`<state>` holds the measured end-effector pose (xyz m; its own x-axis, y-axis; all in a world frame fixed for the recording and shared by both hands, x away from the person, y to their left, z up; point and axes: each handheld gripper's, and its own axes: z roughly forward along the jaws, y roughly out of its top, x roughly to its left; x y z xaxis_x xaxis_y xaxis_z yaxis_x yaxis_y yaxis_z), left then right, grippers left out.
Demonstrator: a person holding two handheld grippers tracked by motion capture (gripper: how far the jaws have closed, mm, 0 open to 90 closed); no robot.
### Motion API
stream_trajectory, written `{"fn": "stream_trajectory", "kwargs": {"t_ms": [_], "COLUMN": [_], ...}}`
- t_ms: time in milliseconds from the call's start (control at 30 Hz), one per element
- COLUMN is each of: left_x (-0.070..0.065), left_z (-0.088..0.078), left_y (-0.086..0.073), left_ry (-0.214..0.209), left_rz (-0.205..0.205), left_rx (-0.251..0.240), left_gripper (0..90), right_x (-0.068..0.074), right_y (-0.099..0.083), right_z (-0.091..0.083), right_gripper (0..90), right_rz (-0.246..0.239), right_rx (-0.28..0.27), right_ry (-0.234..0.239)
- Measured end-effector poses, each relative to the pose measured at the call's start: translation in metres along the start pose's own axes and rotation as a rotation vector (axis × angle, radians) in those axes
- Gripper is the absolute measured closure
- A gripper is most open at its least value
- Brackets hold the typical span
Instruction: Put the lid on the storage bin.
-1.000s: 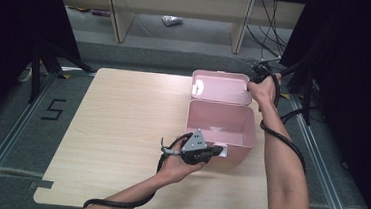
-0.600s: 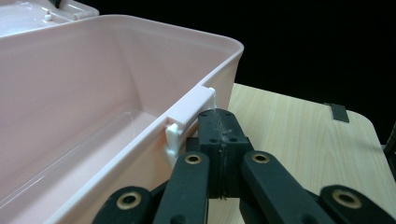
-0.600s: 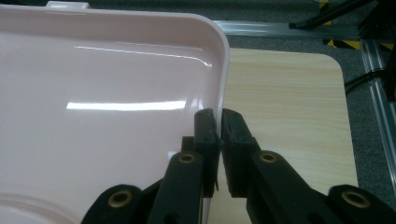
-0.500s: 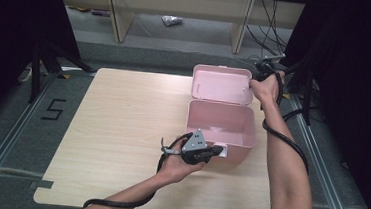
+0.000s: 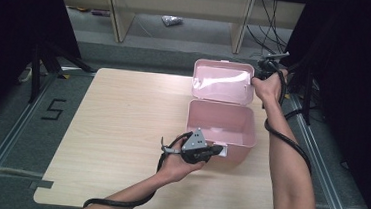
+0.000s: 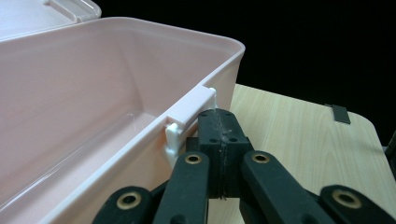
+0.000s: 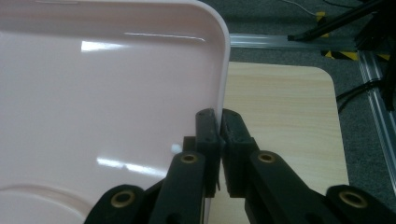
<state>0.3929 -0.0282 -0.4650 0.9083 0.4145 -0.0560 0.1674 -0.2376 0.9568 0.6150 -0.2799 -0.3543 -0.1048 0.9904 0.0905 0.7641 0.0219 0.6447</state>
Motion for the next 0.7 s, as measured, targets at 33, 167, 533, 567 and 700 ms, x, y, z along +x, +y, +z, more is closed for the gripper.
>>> {"fn": "stream_trajectory", "kwargs": {"t_ms": [33,167,533,567,700], "left_x": [0.0,0.0,0.0,0.0,0.0], "left_z": [0.0,0.0,0.0,0.0,0.0], "left_y": [0.0,0.0,0.0,0.0,0.0], "left_ry": [0.0,-0.001,-0.004,-0.003,-0.003], "left_rz": [0.0,0.001,-0.002,-0.001,0.0], "left_rx": [0.0,0.002,0.003,0.002,0.003], "left_gripper": [89.7,89.8,89.7,89.7,89.7], "right_x": [-0.001,-0.001,-0.004,-0.003,-0.003], "right_y": [0.0,0.001,0.0,0.0,-0.001], "right_z": [0.0,-0.005,-0.008,-0.009,-0.012], "right_gripper": [88.0,88.5,89.0,89.0,89.1], "right_rz": [-0.005,0.001,-0.014,-0.015,-0.018], "right_rx": [-0.01,-0.013,-0.035,-0.035,-0.04], "right_ry": [-0.004,0.006,0.013,0.014,0.015]}}
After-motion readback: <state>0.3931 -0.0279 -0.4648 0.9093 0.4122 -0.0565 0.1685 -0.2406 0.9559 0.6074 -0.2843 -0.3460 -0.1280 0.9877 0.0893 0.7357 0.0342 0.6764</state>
